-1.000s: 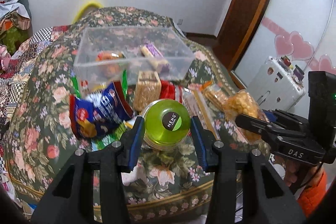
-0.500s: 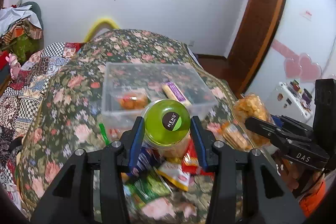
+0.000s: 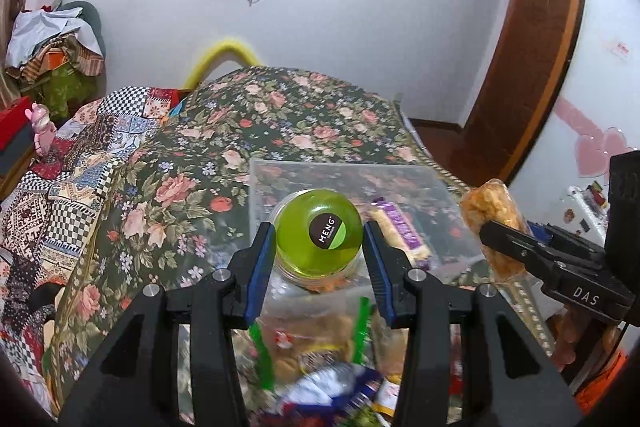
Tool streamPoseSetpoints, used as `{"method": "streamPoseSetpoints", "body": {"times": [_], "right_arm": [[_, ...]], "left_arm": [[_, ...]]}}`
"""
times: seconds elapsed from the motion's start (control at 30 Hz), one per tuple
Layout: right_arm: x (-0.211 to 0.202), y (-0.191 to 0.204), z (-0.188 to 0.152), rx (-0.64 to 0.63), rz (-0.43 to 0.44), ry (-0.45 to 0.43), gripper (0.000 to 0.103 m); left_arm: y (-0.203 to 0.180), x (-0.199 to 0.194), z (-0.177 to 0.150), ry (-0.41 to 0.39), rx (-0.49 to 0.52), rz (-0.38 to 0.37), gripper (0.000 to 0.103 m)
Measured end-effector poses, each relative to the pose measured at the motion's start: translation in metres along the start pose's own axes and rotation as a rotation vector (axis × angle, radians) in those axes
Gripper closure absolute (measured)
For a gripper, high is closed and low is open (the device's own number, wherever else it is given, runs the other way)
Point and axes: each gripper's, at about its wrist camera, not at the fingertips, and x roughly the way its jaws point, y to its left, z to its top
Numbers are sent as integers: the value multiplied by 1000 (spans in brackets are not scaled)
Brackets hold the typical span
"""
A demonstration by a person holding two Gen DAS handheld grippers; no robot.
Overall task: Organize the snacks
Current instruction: 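Carry both snacks over the clear box and release them inside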
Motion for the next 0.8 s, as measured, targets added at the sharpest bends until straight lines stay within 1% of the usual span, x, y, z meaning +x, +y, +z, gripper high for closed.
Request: {"method": "streamPoseSetpoints", "body": {"times": [0.13,0.3,0.47,0.6,0.67,0.77,0.8], "right_arm": [[25,2,4,-15,-3,40,60],[55,2,8,-29,-15,99,60],[83,-2,9,-32,-25,182,60],[92,-4,5,-29,-19,236,59],[91,-5,3,-22,-17,240,58],[84,-4,5,-20,-26,227,50],[81,-4,7,-24,-31,217,50]], "left_arm": [[8,22,0,40,8,16,59],[8,38,-4,77,9,-6,59],[8,52,-7,113,13,2,59],[10,57,-8,135,5,-9,59],[9,54,-7,131,7,-28,59],[2,42,-4,99,36,-27,59],[0,37,-3,87,48,-23,59]]}}
